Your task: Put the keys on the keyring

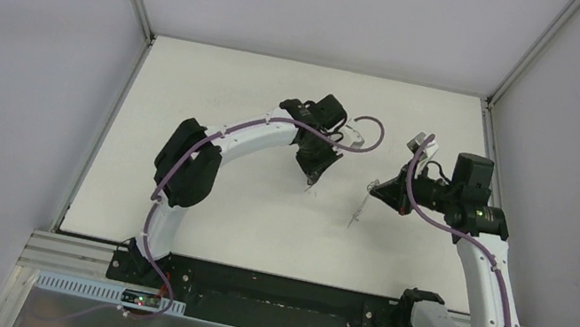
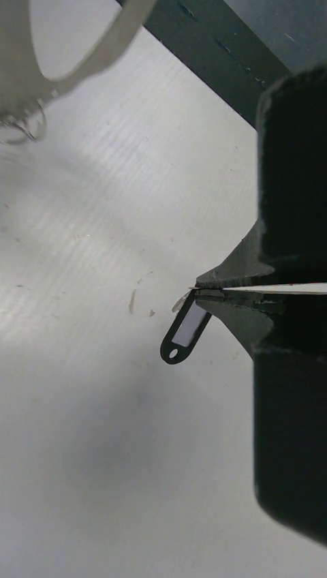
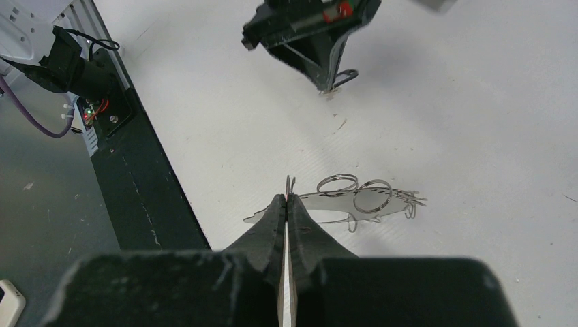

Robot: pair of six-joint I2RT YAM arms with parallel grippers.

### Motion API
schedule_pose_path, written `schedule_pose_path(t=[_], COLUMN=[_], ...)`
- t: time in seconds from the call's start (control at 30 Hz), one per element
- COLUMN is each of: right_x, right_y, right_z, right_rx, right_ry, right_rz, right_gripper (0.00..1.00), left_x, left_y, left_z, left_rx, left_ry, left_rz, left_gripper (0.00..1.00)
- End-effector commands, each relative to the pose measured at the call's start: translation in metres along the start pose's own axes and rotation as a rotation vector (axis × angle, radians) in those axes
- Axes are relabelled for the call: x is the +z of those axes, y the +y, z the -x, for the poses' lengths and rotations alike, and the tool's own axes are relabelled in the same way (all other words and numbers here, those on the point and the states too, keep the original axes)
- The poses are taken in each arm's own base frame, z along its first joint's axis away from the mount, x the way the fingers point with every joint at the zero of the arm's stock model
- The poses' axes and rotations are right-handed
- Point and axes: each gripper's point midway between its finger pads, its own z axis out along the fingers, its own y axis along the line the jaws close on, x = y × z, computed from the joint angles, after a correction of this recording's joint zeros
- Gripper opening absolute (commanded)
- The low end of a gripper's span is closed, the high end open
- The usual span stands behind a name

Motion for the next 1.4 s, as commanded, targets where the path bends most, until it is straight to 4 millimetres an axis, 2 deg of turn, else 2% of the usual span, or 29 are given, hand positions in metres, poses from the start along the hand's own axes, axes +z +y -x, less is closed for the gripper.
schedule_pose_path(t=[0.0,0.17,0.3,0.87,1.37], right_x=[-0.003,-0.003,-0.003,-0.003,-0.002], right_y=[0.005,0.003,0.003,0.000,-0.001], right_z=[0.011,0.008,0.008,0.005,0.003], right_rx=[-0.075,-0.077,-0.079,-0.077,-0.075], right_ry=[-0.035,-0.034,-0.036,-0.038,-0.039], right_rz=[0.014,0.004,0.001,-0.008,-0.008], right_gripper=[0.00,0.00,0.00,0.00,0.00], left_x=[0.008,0.022,0.029,0.051,0.048], left_y=[0.007,0.011,0.014,0.011,0.013], left_z=[-0.023,-0.042,-0.050,-0.058,-0.057], left_rx=[-0.019,-0.040,-0.048,-0.091,-0.084], left_ry=[0.053,0.096,0.120,0.158,0.154], left_rz=[0.028,0.047,0.059,0.015,0.032], left_gripper=[0.00,0.00,0.00,0.07,0.11])
